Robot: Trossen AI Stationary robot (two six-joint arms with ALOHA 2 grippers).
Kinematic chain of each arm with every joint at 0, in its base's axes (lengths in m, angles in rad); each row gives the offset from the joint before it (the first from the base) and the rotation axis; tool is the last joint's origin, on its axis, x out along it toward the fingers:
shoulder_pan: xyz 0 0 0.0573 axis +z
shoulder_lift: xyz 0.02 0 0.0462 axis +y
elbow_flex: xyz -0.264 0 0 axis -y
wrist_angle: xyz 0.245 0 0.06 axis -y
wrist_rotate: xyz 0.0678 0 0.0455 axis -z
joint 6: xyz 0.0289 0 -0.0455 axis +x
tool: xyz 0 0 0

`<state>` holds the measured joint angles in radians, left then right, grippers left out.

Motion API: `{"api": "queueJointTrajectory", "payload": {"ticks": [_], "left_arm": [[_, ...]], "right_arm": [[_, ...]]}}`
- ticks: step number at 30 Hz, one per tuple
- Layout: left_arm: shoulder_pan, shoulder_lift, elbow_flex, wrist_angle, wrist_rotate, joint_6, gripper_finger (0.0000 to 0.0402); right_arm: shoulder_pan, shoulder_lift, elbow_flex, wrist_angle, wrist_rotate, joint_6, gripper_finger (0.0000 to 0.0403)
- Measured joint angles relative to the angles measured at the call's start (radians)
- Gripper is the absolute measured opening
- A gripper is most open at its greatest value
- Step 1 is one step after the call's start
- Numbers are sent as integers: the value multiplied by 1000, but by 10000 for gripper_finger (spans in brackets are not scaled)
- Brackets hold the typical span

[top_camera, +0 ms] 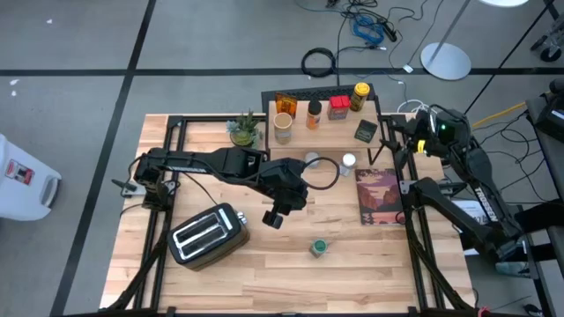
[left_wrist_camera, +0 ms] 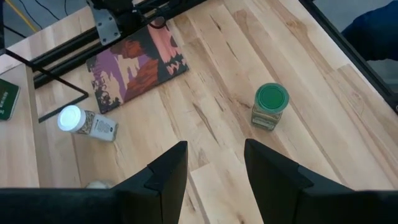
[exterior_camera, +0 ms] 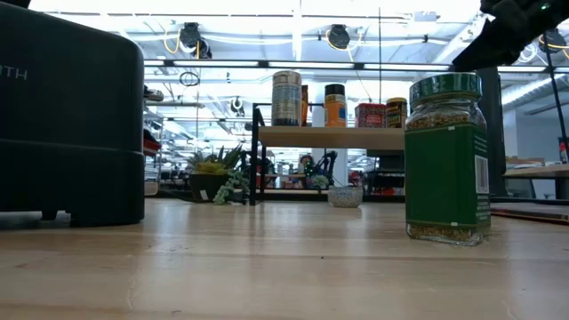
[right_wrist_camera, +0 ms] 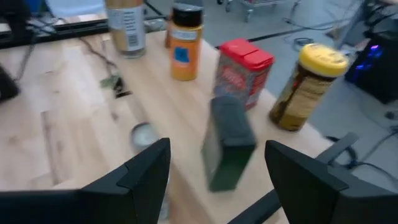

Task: Shelf spices
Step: Put the green seasoning bottle on the shelf

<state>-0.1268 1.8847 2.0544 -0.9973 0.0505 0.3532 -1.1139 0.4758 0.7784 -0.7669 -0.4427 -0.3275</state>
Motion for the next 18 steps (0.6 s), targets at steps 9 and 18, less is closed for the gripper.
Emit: {"api": "queueJointTrajectory", "payload": {"ticks": [9, 18], "left_arm": [[0, 0, 0, 0, 0, -8, 168], [0, 0, 0, 0, -1, -11, 168]], "right_arm": [[38, -95, 0, -141, -63, 37, 249], [89, -178, 0, -143, -102, 113, 249]]}}
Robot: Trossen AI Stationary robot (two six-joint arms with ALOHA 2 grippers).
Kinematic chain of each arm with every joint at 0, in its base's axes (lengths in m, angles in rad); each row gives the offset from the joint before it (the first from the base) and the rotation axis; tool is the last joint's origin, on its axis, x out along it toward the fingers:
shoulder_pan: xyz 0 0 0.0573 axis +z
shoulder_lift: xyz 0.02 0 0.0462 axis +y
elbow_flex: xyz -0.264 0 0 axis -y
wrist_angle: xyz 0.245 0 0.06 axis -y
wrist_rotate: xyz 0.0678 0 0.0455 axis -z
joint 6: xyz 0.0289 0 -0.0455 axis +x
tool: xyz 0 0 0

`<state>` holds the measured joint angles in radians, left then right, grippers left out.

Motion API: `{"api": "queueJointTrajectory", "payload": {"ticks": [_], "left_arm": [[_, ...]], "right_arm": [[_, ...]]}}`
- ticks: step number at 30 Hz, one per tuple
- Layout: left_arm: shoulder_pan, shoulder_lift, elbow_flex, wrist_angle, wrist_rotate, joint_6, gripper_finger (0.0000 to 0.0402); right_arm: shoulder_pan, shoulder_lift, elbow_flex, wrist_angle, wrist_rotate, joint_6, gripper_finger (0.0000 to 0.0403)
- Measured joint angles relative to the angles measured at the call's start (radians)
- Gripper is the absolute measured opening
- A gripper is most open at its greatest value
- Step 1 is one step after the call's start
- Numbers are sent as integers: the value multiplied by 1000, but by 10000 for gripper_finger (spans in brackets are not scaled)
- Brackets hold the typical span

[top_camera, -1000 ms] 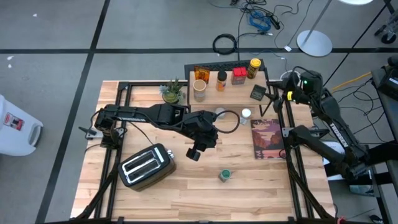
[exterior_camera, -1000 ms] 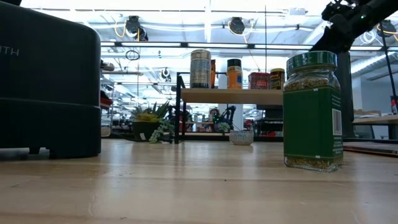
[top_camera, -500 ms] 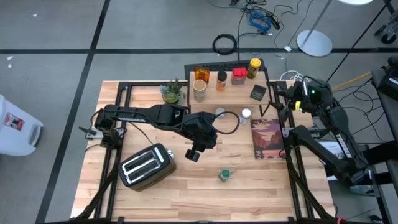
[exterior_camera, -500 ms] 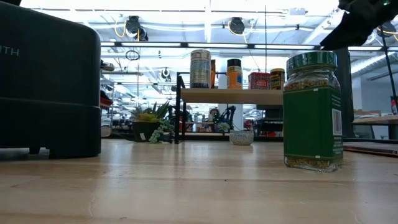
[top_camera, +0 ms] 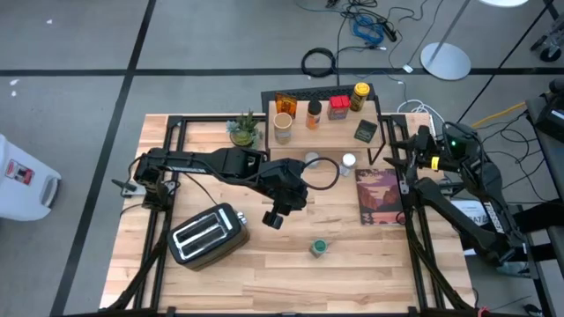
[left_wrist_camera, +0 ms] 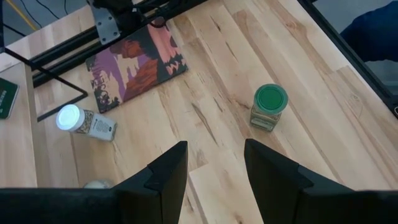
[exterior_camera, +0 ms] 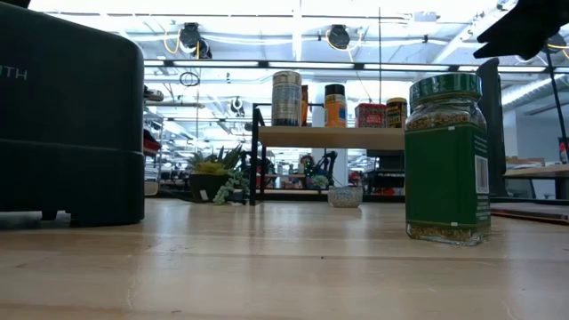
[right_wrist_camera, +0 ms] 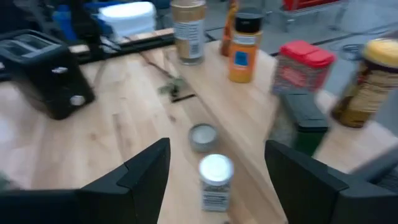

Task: Shelf spices
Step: Put the green seasoning bottle on the shelf

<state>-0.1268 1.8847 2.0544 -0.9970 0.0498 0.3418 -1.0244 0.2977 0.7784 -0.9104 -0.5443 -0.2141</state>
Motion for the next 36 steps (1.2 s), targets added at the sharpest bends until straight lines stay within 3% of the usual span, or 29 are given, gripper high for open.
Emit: {"api": "queueJointTrajectory", "payload": {"ticks": [8, 18, 36], "left_arm": [[0, 0, 0, 0, -1, 4, 168], [1, 10, 0, 13, 5, 7, 168], [-8, 148, 0, 47, 97, -16, 168]], "right_arm": [[59, 33, 0, 4, -88, 55, 249], [163, 137, 0, 20, -118, 80, 249], [344, 384, 0, 31, -59, 91, 249]]}}
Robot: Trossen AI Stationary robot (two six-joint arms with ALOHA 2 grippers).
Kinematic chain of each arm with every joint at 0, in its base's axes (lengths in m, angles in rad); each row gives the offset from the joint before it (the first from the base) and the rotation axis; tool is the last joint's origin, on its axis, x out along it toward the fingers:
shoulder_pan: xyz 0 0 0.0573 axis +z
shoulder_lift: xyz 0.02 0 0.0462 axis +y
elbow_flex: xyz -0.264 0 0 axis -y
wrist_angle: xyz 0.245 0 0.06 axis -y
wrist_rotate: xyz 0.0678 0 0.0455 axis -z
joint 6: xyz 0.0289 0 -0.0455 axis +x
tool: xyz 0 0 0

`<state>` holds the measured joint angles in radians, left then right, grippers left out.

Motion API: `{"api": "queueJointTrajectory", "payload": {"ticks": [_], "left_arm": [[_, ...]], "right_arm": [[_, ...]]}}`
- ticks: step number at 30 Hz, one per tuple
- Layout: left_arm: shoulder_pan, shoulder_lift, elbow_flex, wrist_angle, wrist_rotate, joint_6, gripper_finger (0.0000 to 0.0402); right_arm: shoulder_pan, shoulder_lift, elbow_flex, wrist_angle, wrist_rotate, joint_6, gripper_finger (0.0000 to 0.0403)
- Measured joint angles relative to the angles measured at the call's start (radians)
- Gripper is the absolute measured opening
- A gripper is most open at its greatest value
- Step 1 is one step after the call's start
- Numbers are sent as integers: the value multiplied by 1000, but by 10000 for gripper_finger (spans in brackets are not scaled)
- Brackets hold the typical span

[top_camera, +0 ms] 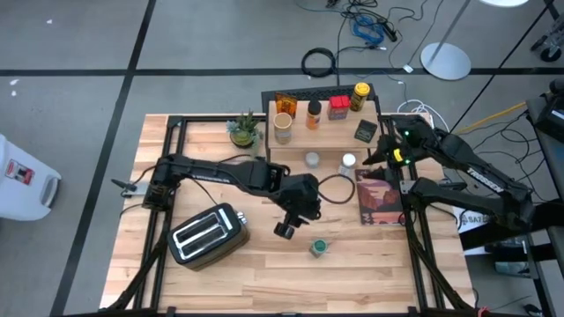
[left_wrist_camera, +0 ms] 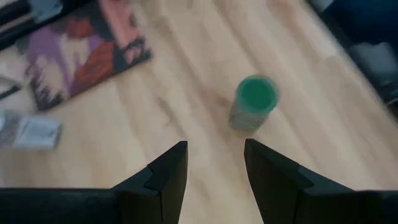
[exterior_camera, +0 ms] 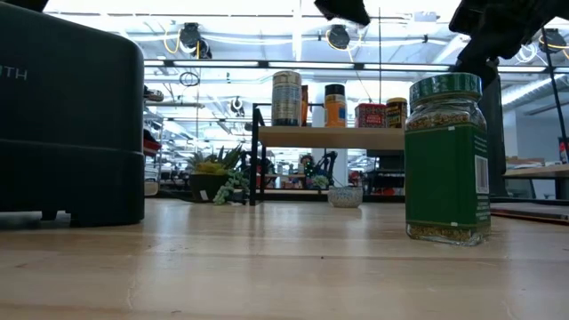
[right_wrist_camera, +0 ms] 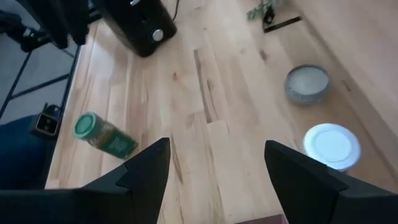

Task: Shelf spices
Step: Put the green seasoning bottle on the shelf

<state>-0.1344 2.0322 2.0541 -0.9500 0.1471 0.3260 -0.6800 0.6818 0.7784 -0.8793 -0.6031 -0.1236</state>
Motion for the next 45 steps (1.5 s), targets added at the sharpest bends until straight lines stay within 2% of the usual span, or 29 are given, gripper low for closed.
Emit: {"api": "queueJointTrajectory", "payload": {"ticks": [3, 11, 15, 19, 22, 25, 29, 40, 45], "left_arm": [[-22, 11, 0, 26, 29, -6, 168], [-38, 63, 0, 126, -5, -61, 168], [-31, 115, 0, 177, -93, -105, 168], [-3, 150, 0, 245, -215, -164, 168], [25, 172, 0, 331, -242, -218, 168], [44, 186, 0, 409, -262, -262, 168], [61, 209, 0, 436, -331, -269, 168], [80, 289, -1, 494, -346, -303, 168], [83, 323, 0, 576, -350, -321, 168]], "right_arm": [[22, 18, 0, 1, 0, -7, 249], [62, 28, 0, 5, 36, 41, 249], [79, 28, 0, 6, 48, 87, 249], [91, 28, 0, 6, 162, 128, 249], [94, 33, 0, 8, 237, 168, 249], [93, 43, 0, 7, 269, 197, 249], [94, 61, 0, 7, 316, 266, 249], [94, 146, 0, 13, 355, 369, 249], [119, 185, 0, 15, 436, 403, 249]]}}
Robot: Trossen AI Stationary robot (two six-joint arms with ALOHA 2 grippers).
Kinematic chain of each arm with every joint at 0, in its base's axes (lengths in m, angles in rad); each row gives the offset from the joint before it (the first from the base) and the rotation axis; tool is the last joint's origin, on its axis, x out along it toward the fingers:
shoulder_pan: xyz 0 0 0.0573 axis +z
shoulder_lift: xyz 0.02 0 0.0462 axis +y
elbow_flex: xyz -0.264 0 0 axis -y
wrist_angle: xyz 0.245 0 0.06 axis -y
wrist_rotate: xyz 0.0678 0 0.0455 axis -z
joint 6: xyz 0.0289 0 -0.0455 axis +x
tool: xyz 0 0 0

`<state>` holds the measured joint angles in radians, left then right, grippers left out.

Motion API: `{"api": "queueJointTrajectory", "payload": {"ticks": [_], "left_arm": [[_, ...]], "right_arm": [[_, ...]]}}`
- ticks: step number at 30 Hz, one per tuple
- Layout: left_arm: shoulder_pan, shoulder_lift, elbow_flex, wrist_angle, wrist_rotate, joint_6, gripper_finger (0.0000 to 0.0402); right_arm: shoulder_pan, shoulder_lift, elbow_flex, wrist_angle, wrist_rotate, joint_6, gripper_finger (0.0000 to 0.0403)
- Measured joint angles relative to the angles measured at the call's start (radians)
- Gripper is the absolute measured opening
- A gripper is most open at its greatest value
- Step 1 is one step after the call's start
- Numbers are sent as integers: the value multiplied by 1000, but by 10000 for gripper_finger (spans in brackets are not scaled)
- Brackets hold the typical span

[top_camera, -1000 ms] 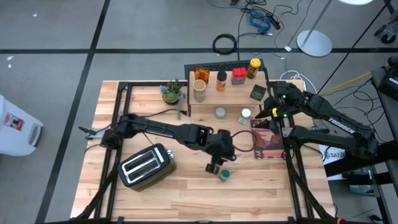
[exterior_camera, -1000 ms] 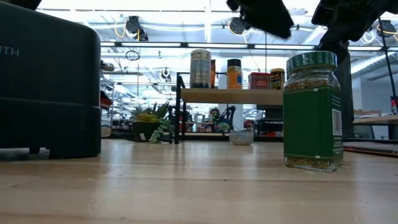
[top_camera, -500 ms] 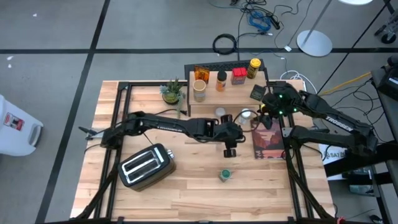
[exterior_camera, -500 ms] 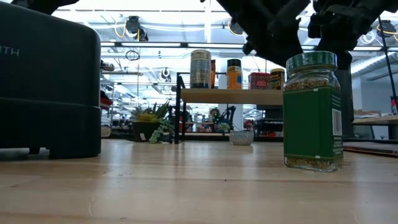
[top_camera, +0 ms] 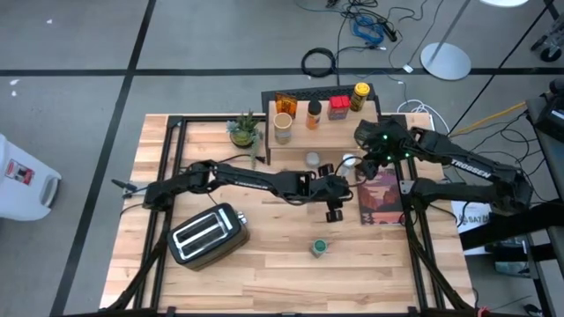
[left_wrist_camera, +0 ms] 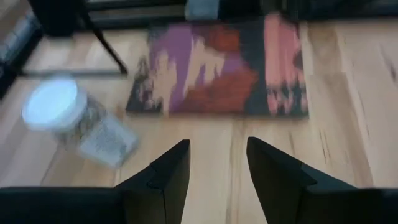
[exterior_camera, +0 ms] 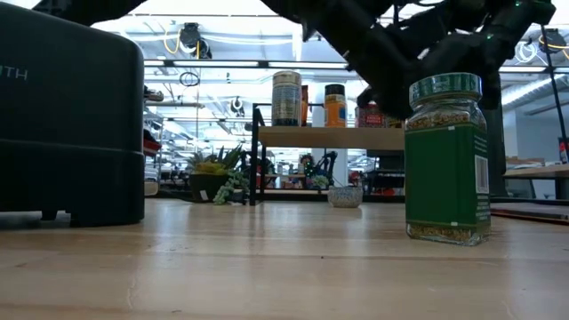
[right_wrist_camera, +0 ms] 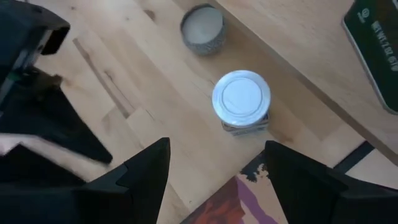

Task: Shelf spices
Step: Put the green seasoning bottle on the shelf

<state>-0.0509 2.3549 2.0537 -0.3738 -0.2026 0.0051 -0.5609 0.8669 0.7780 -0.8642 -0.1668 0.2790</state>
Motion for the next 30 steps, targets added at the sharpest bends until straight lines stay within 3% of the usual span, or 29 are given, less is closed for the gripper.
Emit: {"api": "queueJointTrajectory", "payload": {"ticks": [10, 17, 21, 26, 30], "left_arm": [[13, 17, 0, 60, -81, -27, 168], [31, 17, 0, 40, 67, -13, 168], [15, -13, 0, -22, 75, 50, 168], [-18, -93, 0, -180, 83, 129, 168], [-64, -154, 0, -328, 190, 158, 168]], "right_arm": [[92, 31, 0, 30, 103, 88, 249], [155, 39, 0, 32, 191, 129, 249], [190, 40, 0, 33, 191, 129, 249], [239, 36, 0, 46, 189, 102, 249], [295, 25, 0, 71, 174, 77, 249]]}}
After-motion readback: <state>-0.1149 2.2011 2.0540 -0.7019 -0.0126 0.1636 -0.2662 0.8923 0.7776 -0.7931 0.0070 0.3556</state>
